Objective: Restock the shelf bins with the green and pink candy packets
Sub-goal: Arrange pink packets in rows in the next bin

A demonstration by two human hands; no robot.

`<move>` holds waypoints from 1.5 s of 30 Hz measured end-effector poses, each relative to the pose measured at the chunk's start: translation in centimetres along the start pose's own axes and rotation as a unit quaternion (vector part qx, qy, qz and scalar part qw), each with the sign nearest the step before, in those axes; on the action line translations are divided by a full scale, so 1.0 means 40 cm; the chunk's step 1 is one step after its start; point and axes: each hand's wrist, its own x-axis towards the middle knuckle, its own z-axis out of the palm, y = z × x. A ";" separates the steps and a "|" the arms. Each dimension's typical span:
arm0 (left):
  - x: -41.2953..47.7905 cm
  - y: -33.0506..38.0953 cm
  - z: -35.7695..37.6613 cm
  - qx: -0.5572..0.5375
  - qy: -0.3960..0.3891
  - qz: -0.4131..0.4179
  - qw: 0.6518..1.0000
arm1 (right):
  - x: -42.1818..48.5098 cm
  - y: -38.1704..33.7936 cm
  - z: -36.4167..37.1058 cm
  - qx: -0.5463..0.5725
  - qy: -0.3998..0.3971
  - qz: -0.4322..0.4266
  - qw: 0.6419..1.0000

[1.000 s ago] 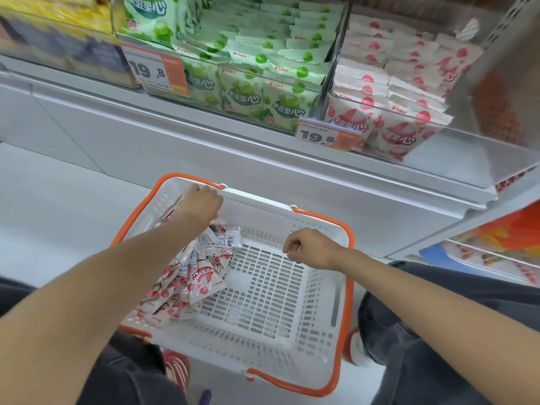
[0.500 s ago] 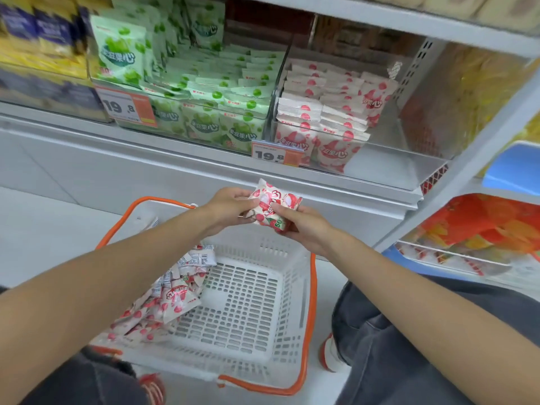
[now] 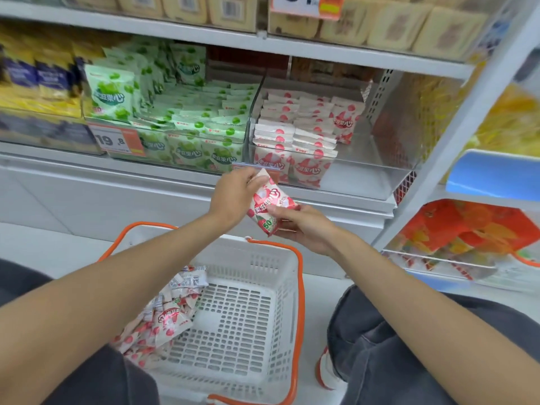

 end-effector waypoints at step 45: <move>0.424 0.093 0.145 0.212 -0.063 0.134 0.966 | 0.416 -0.373 -0.438 -0.287 0.409 0.016 0.866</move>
